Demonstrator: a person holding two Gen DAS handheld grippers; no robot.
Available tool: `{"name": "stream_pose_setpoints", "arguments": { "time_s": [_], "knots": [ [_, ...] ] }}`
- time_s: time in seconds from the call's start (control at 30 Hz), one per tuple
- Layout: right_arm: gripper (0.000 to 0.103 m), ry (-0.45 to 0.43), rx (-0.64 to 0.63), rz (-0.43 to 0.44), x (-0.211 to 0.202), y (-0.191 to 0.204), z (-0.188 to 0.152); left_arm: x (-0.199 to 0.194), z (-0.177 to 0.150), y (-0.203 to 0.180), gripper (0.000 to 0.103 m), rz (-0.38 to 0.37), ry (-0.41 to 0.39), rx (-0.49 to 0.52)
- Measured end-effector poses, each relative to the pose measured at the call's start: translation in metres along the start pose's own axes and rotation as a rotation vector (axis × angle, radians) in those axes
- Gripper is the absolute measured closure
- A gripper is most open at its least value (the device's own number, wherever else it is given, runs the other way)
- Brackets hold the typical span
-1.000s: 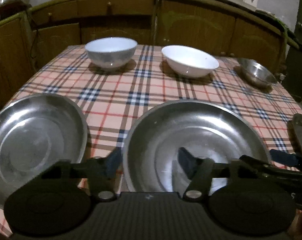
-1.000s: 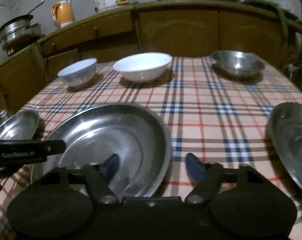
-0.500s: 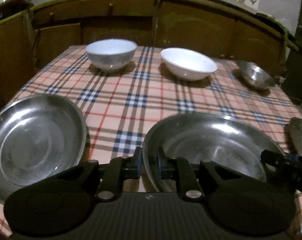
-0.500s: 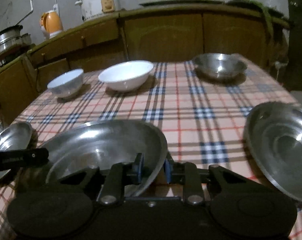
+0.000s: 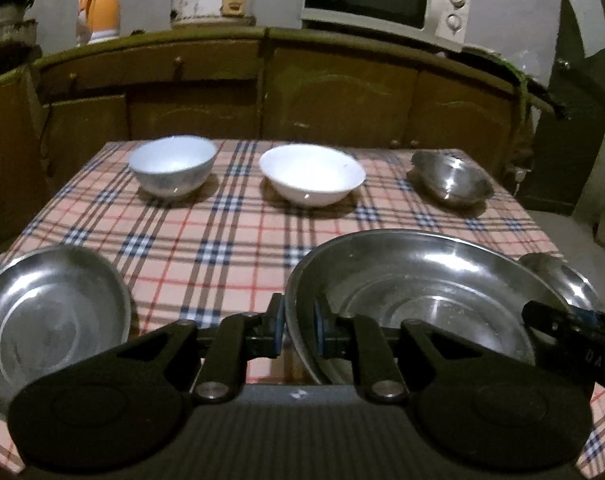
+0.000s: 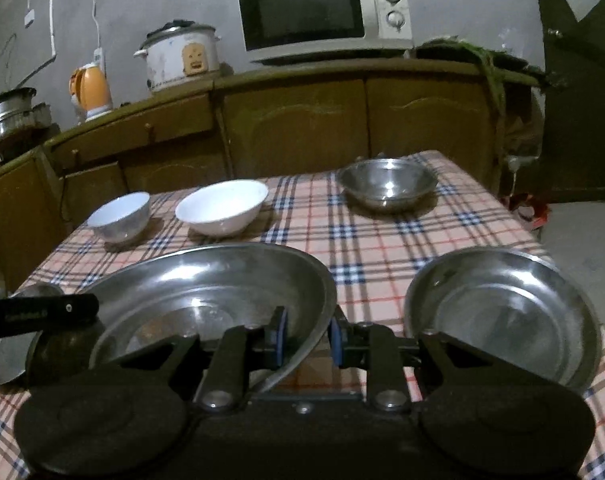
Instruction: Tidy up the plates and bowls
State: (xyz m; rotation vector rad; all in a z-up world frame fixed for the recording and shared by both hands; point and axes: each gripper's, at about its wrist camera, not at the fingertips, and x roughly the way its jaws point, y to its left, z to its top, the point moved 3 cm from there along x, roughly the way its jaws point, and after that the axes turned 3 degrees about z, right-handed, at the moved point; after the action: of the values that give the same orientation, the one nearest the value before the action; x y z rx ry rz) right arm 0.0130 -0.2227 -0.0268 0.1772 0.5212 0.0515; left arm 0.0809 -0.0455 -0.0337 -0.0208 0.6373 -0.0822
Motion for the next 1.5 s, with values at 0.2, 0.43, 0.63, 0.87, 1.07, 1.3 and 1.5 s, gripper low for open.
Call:
{"name": "stream_pose_setpoints", "arguments": {
  "time_s": [0.2, 0.43, 0.63, 0.87, 1.07, 1.3, 1.5],
  "knots": [
    [0.074, -0.032, 0.022, -0.016, -0.01, -0.01, 0.014, -0.01, 0.016, -0.014, 0.088, -0.016, -0.041, 0.025],
    [0.074, -0.063, 0.021, -0.013, -0.017, -0.013, 0.032, -0.017, 0.03, -0.02, 0.088, -0.018, -0.066, 0.04],
    [0.074, -0.099, -0.014, -0.013, -0.017, -0.009, 0.042, -0.015, 0.031, -0.02, 0.088, -0.007, -0.068, 0.042],
    [0.074, -0.086, -0.008, -0.002, -0.003, -0.007, 0.037, -0.014, 0.034, -0.015, 0.088, 0.005, -0.083, 0.034],
    [0.074, -0.09, -0.016, 0.002, 0.005, -0.002, 0.037, -0.01, 0.036, -0.012, 0.088, 0.017, -0.096, 0.026],
    [0.074, -0.09, -0.04, 0.007, 0.012, 0.005, 0.035, -0.006, 0.036, -0.005, 0.088, 0.025, -0.098, 0.021],
    [0.074, -0.091, -0.051, 0.01, 0.019, 0.008, 0.036, -0.002, 0.036, -0.002, 0.088, 0.032, -0.096, 0.021]
  ]
}}
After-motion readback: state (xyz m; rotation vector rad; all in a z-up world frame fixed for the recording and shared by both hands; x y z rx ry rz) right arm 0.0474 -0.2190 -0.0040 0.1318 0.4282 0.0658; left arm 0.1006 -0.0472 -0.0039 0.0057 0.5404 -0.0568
